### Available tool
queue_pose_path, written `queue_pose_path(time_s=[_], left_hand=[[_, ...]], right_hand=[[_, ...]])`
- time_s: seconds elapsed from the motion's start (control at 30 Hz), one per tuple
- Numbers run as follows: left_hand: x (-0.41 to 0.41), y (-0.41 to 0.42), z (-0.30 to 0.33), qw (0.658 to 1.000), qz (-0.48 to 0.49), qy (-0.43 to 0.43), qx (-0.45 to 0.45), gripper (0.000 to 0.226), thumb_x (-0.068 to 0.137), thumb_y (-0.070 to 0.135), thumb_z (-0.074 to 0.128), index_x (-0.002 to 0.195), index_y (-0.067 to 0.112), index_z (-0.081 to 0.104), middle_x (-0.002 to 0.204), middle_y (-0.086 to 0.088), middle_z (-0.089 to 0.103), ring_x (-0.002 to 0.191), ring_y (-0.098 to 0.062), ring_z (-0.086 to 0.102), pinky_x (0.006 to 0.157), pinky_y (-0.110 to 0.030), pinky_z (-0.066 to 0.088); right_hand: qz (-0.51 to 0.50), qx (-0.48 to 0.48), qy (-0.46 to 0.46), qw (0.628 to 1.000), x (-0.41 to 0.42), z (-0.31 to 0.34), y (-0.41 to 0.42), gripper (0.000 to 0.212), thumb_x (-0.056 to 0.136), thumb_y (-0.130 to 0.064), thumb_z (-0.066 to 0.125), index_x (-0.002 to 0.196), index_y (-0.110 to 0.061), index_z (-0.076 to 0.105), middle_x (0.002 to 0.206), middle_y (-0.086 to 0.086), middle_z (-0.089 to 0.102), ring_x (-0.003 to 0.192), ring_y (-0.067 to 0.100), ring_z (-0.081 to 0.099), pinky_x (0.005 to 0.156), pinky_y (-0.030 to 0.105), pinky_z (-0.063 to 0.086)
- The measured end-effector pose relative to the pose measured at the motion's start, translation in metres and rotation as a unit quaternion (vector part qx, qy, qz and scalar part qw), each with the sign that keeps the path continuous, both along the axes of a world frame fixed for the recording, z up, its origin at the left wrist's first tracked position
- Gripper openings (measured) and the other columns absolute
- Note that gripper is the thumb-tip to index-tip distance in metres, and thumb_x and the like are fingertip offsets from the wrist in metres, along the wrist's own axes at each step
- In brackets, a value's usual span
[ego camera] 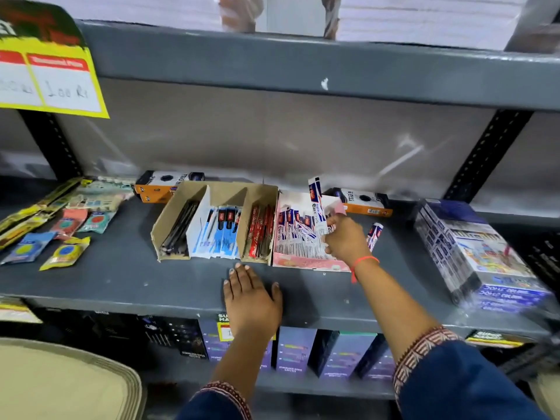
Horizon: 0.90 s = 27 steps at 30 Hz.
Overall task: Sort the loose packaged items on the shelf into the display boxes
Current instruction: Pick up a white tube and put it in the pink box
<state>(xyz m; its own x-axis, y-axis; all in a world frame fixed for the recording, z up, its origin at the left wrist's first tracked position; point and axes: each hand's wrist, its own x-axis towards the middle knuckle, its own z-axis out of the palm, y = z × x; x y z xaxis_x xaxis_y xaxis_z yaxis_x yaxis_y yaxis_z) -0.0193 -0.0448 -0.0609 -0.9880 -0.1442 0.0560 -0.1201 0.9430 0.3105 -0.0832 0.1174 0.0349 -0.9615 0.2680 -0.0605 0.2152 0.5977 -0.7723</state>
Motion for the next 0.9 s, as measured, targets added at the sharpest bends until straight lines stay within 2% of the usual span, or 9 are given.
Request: queue_pose_path(time_s=[0.1,0.23,0.3,0.37,0.47,0.57,0.67,0.8,0.9], left_hand=[[-0.002,0.000,-0.005,1.000,0.009,0.017,-0.004,0.074,0.091,0.047,0.028,0.144,0.001,0.009,0.155,-0.018,0.014,0.142,-0.030,0.011,0.117,-0.041,0.003],[-0.003,0.001,-0.007,0.999,0.014,0.030,-0.021,0.074,0.089,0.050,0.029,0.144,0.003,0.015,0.154,-0.016,0.020,0.141,-0.031,0.015,0.116,-0.042,0.006],[-0.002,0.001,-0.007,0.999,0.016,0.034,-0.027,0.073,0.089,0.050,0.029,0.144,0.004,0.017,0.153,-0.017,0.022,0.141,-0.031,0.017,0.116,-0.042,0.007],[-0.002,0.001,-0.006,0.999,0.016,0.036,-0.030,0.073,0.089,0.050,0.029,0.144,0.004,0.017,0.153,-0.016,0.023,0.141,-0.031,0.017,0.116,-0.042,0.008],[-0.002,0.001,-0.006,0.999,0.015,0.034,-0.032,0.073,0.090,0.051,0.027,0.145,0.005,0.016,0.154,-0.015,0.021,0.142,-0.029,0.016,0.117,-0.041,0.007],[-0.002,0.002,-0.006,0.999,0.018,0.040,-0.029,0.072,0.090,0.051,0.028,0.145,0.006,0.016,0.154,-0.015,0.020,0.142,-0.028,0.014,0.117,-0.040,0.005],[-0.002,0.001,-0.006,0.998,0.020,0.041,-0.035,0.072,0.090,0.051,0.028,0.145,0.006,0.016,0.154,-0.014,0.021,0.142,-0.028,0.015,0.117,-0.040,0.006],[-0.002,0.001,-0.005,0.998,0.023,0.039,-0.037,0.072,0.090,0.051,0.028,0.145,0.006,0.016,0.154,-0.014,0.022,0.142,-0.028,0.016,0.117,-0.040,0.007],[-0.002,0.002,-0.005,0.998,0.022,0.038,-0.039,0.071,0.090,0.051,0.029,0.145,0.007,0.018,0.154,-0.013,0.022,0.142,-0.028,0.016,0.117,-0.040,0.007]], right_hand=[[0.001,0.031,-0.037,0.999,-0.011,-0.013,0.003,0.034,0.080,0.008,0.044,0.111,0.001,0.057,0.112,0.026,0.062,0.092,0.042,0.067,0.084,0.048,0.056],[0.040,0.101,-0.068,0.992,-0.015,-0.020,0.005,0.014,0.080,0.006,0.048,0.085,-0.001,0.059,0.108,0.022,0.067,0.085,0.024,0.062,0.056,0.022,0.045],[0.043,0.111,-0.075,0.990,-0.018,-0.024,0.008,0.015,0.082,0.004,0.046,0.081,-0.006,0.057,0.105,0.023,0.070,0.093,0.029,0.067,0.067,0.024,0.053],[0.044,0.141,-0.081,0.986,-0.020,-0.024,0.008,0.016,0.082,0.003,0.046,0.089,-0.005,0.059,0.106,0.023,0.069,0.096,0.031,0.066,0.074,0.024,0.050],[0.033,0.146,-0.035,0.988,-0.020,-0.018,0.016,0.016,0.083,-0.001,0.046,0.086,0.001,0.061,0.106,0.023,0.068,0.092,0.034,0.063,0.075,0.025,0.046],[-0.104,0.081,0.065,0.989,-0.017,-0.009,0.046,0.021,0.087,-0.009,0.044,0.086,0.003,0.061,0.104,0.027,0.068,0.089,0.041,0.062,0.077,0.032,0.049],[-0.197,0.037,0.034,0.979,-0.009,-0.018,0.079,0.029,0.086,-0.010,0.051,0.112,0.001,0.052,0.122,0.028,0.057,0.110,0.043,0.055,0.089,0.040,0.046],[-0.150,0.107,-0.100,0.978,-0.001,-0.040,0.085,0.064,0.083,-0.029,0.064,0.136,-0.005,0.035,0.139,0.023,0.038,0.128,0.043,0.038,0.104,0.047,0.036],[-0.139,0.126,-0.110,0.976,-0.009,-0.042,0.085,0.052,0.087,-0.020,0.055,0.134,-0.005,0.038,0.138,0.023,0.042,0.129,0.041,0.038,0.104,0.048,0.036]])
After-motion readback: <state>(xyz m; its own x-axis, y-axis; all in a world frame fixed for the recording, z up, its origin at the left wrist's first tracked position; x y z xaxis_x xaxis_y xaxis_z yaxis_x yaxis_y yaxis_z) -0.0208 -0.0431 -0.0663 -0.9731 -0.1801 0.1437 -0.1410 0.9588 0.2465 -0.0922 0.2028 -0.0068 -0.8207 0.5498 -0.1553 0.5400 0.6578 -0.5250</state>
